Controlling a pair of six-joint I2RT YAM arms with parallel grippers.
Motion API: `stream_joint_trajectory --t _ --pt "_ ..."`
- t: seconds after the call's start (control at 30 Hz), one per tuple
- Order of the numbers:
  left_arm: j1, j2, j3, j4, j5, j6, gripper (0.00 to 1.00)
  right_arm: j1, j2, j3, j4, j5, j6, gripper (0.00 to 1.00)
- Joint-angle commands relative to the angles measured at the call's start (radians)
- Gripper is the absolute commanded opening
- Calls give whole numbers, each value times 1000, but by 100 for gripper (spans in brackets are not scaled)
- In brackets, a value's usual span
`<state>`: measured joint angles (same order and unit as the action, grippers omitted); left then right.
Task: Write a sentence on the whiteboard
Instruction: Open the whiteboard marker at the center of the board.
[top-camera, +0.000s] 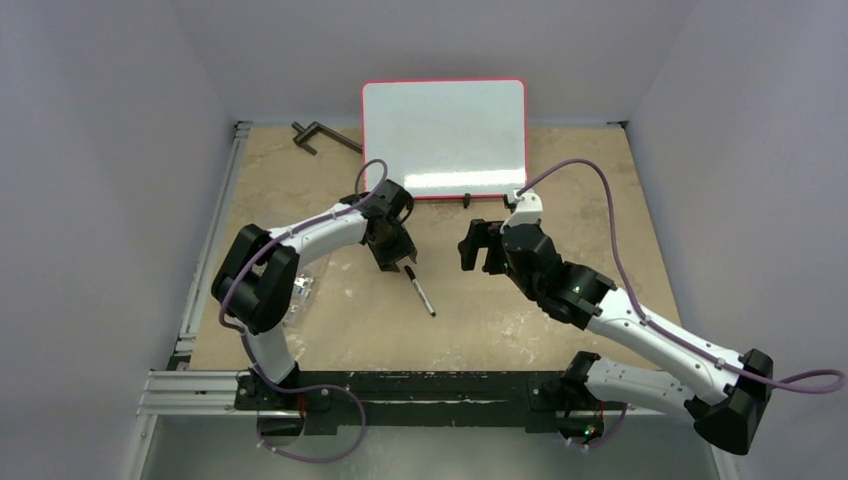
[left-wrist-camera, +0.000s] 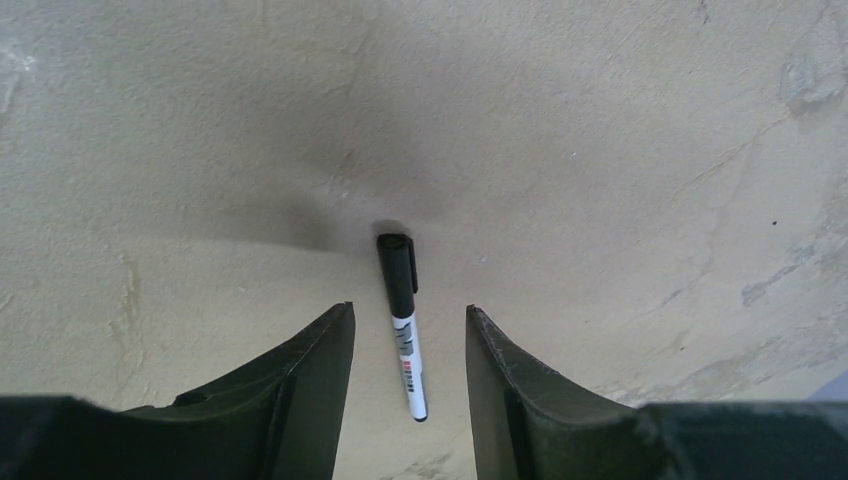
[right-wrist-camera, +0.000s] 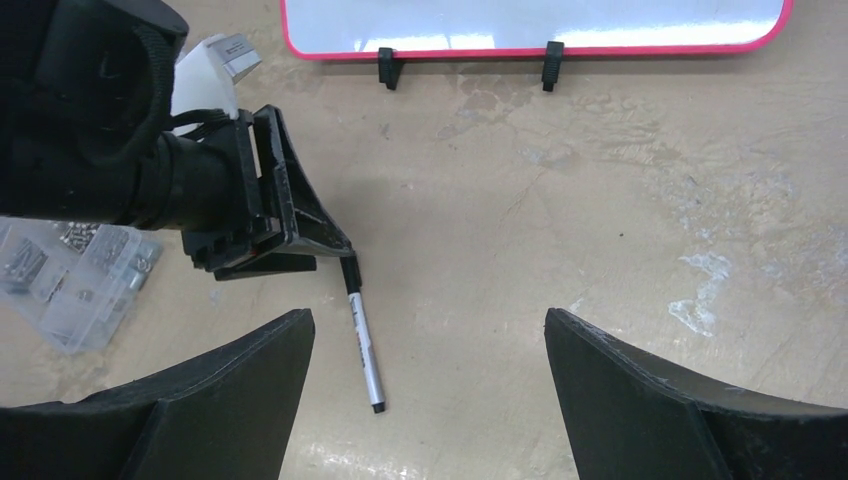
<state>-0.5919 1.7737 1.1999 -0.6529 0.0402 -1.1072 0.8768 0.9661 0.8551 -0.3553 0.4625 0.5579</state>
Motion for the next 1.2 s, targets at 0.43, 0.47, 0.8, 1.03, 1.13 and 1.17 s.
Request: stream_joint_trajectory --t 0.43,0.47,0.8,1.03,1.13,1.17 --pt "-34 137 124 -71 -99 -34 34 2 -101 -26 -18 44 -50 87" --pt "-35 145 123 -66 -97 -37 34 2 -101 -26 -19 43 -51 87" --pt "-40 169 95 -12 -82 -31 0 2 -101 -33 -24 42 -59 87" --pt "-31 24 10 73 5 -91 0 2 -141 -64 65 -78 -65 90" --pt "-23 -79 -20 117 26 -138 0 2 -175 -84 148 -141 -61 92" --pt "-22 -112 -23 123 26 -148 0 2 -189 -94 177 -157 -54 92"
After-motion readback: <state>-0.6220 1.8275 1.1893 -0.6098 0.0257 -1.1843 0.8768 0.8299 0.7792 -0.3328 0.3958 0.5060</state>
